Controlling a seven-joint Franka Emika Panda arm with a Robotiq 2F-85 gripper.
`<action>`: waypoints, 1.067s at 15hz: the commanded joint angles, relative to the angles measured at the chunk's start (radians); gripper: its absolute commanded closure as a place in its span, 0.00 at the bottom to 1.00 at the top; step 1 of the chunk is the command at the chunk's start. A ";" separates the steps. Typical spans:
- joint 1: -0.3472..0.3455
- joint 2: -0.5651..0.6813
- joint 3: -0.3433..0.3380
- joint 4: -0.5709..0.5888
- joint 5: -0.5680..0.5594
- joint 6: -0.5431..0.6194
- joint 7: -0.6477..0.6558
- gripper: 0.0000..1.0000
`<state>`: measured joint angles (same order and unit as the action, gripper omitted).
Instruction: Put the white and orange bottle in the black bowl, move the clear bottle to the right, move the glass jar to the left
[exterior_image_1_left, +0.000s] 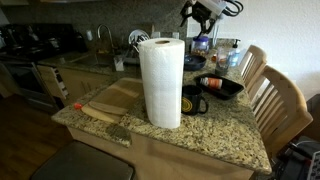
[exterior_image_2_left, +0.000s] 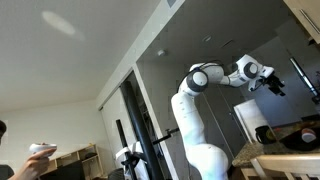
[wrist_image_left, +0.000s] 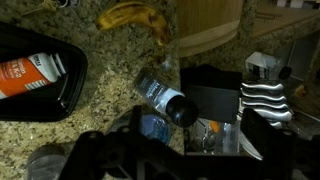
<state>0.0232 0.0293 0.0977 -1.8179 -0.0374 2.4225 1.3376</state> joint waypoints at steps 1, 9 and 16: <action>0.016 0.115 -0.024 0.173 0.000 -0.111 0.058 0.00; 0.045 0.236 -0.081 0.351 -0.028 -0.230 0.166 0.00; 0.053 0.410 -0.089 0.578 0.014 -0.359 0.207 0.00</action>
<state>0.0598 0.3069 0.0317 -1.4241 -0.0511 2.1570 1.5203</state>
